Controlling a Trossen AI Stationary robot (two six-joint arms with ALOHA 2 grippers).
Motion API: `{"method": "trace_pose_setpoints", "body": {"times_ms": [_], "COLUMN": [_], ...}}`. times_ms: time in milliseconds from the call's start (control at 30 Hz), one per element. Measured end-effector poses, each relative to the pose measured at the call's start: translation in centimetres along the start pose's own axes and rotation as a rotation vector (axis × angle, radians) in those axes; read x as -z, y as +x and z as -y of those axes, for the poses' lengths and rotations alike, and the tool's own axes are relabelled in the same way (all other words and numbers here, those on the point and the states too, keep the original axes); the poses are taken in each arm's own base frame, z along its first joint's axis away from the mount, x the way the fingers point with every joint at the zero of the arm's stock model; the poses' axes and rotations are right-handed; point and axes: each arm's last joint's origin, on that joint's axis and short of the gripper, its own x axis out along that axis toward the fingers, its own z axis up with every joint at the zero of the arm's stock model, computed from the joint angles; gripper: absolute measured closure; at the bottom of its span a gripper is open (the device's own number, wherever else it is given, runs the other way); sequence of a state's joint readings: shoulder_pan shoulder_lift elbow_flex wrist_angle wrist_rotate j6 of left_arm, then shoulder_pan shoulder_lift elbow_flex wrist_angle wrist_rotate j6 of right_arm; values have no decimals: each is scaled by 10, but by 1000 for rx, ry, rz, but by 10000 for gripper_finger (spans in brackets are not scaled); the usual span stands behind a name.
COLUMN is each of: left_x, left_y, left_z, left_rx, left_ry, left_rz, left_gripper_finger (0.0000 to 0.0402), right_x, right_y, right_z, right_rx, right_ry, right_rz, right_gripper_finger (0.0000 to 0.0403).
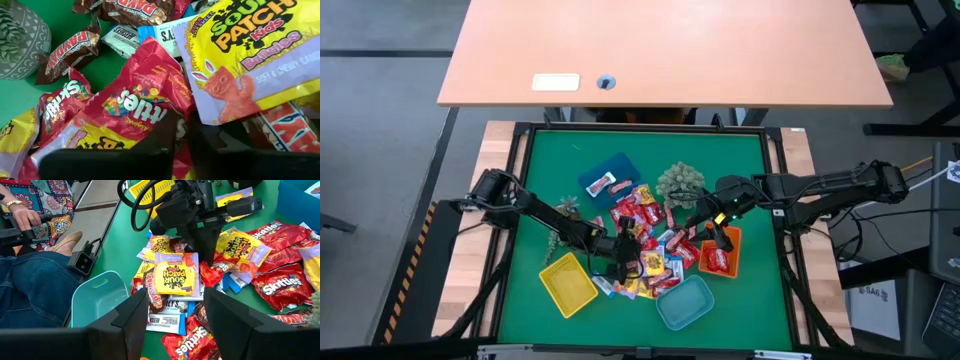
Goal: Sort candy
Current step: Put the red candy into the orange bin
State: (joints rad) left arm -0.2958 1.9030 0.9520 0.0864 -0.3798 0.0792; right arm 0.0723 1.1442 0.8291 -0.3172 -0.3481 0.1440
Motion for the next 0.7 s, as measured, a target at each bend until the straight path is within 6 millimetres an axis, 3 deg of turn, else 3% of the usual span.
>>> {"method": "trace_pose_setpoints", "body": {"times_ms": [367,700], "left_x": [-4,-21], "left_y": [-2,-24], "left_z": [-1,-18], "left_rx": [-5,-86], "left_ry": [-40,-135], "left_rz": [30,116], "left_gripper_finger": [401,401], "right_x": [0,0], "right_y": [0,0], "right_z": [0,0], "right_rx": [0,0], "right_ry": [0,-8], "right_rz": [0,4], "right_gripper_finger": [210,210]}}
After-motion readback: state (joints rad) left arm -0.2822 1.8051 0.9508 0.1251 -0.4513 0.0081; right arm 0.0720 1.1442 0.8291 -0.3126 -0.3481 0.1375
